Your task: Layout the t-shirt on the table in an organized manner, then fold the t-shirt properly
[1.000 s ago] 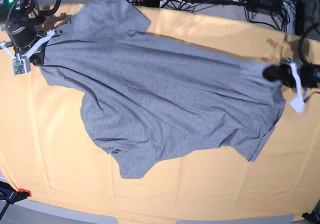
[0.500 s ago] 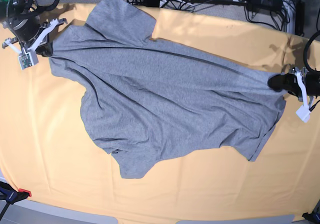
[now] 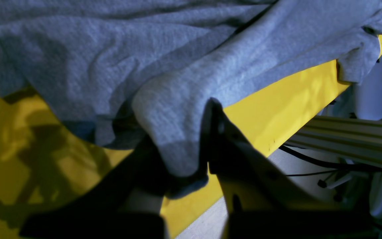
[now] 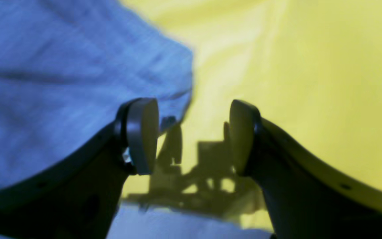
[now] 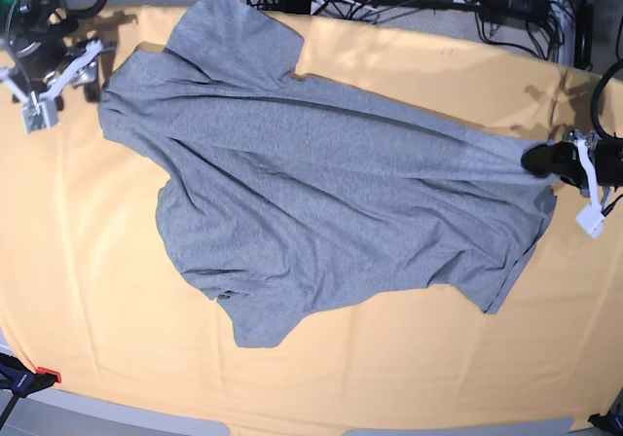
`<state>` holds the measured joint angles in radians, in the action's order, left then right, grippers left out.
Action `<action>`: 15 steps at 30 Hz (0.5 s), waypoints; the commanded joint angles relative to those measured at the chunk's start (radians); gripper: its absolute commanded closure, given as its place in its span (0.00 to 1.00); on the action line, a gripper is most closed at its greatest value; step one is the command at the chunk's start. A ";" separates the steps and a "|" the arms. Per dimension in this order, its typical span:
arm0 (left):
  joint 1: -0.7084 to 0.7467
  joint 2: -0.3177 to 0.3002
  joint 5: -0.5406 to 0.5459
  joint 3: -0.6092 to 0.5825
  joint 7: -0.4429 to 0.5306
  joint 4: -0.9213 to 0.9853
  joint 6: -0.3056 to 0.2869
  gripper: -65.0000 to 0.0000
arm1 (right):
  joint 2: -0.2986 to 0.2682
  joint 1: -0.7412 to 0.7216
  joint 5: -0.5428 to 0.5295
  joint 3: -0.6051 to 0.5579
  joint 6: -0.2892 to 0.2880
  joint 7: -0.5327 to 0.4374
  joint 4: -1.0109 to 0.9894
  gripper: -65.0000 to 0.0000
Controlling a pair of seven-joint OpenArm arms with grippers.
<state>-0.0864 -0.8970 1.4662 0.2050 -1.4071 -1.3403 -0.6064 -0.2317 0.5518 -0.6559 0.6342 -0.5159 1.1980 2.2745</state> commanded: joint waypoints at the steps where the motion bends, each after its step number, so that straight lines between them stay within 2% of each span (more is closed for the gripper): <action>1: -0.019 -0.028 0.017 0.014 0.011 -0.010 0.000 1.00 | -0.010 0.016 -0.020 0.007 -0.004 -0.002 0.013 0.45; 6: -0.019 -0.028 0.017 0.014 0.011 -0.010 -0.004 1.00 | -0.010 0.074 -0.154 0.008 0.026 0.011 0.013 0.45; 8: -0.018 -0.028 0.017 0.014 0.011 -0.010 -0.004 1.00 | -0.003 0.089 -0.200 0.008 0.020 0.011 0.013 0.45; 15: -0.011 -0.027 0.017 0.014 0.011 -0.010 -0.004 1.00 | 0.098 0.088 -0.235 0.008 -0.019 0.019 0.013 0.45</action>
<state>-0.0803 -0.8970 1.4662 0.2050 -1.4075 -1.3403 -0.6067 -0.1242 0.6350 -0.8783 0.6369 -0.5343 1.2327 2.2745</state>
